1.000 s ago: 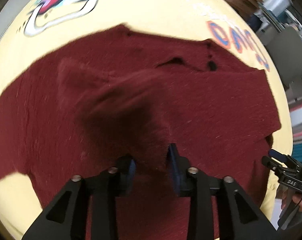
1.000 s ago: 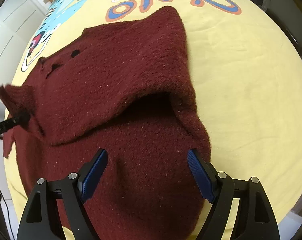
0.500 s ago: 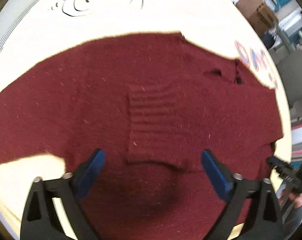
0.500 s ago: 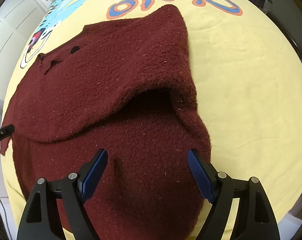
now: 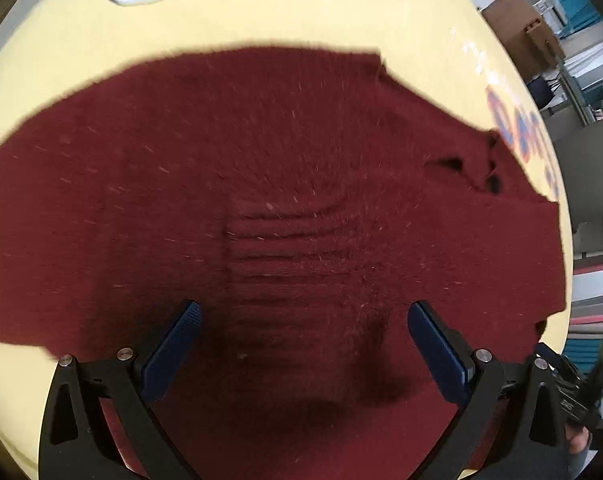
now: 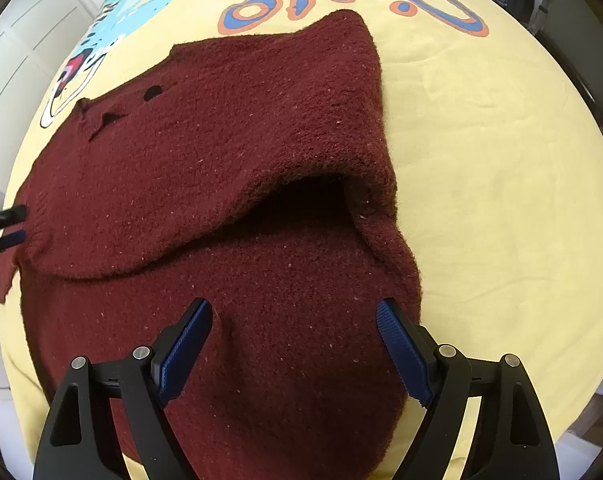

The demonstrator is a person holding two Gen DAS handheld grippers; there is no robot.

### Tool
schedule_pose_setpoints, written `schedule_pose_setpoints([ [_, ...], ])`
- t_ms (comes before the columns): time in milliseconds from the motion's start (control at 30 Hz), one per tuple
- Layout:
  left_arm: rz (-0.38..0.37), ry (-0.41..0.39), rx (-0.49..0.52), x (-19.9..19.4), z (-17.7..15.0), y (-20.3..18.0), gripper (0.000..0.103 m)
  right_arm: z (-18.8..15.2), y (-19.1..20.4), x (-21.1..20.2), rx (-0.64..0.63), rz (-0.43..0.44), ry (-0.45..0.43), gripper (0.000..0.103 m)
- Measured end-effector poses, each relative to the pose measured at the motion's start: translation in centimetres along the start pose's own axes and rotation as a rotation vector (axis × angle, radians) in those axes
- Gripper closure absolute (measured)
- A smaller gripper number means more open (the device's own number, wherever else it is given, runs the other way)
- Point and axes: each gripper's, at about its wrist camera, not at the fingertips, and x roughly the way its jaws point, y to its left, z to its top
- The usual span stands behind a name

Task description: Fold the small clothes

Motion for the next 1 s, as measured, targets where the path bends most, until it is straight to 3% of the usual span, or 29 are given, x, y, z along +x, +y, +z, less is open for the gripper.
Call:
schedule_pose_setpoints([
  [133,0.096,-0.014,0.01,1.2,-0.3,-0.5,0.006,0.2,-0.5,-0.4,0.008,-0.006,-0.006,0.018],
  [167,0.108,-0.017,0.023,1.3,-0.5,-0.7,0.011,0.2,-0.7,-0.5,0.01,-0.009,-0.007,0.018],
  [267,0.125,-0.022,0.075,1.6,-0.8,-1.6,0.042,0.4,-1.1,-0.4,0.021,-0.016,-0.008,0.018],
  [367,0.084,-0.019,0.095,1.5,-0.8,-2.0,0.073,0.4,-1.4,-0.3,0.034,-0.013,-0.006,0.018],
  [400,0.066,-0.018,0.1,1.3,-0.9,-2.0,0.082,0.5,-1.4,-0.2,0.04,-0.01,-0.005,0.018],
  [467,0.045,-0.033,0.11,0.9,-1.0,-2.1,0.089,0.5,-1.4,-0.2,0.044,-0.006,-0.005,0.018],
  [600,0.02,-0.079,0.139,-0.9,-0.6,-2.6,0.092,0.7,-1.1,-0.4,0.031,-0.012,-0.006,0.018],
  [767,-0.002,-0.158,0.178,-5.9,0.9,-2.1,0.092,1.3,-1.3,-0.9,0.032,-0.025,-0.021,0.018],
  [1000,0.046,-0.22,0.18,-8.5,2.1,-0.4,0.092,3.8,-1.7,-2.0,0.06,-0.026,-0.081,0.018],
])
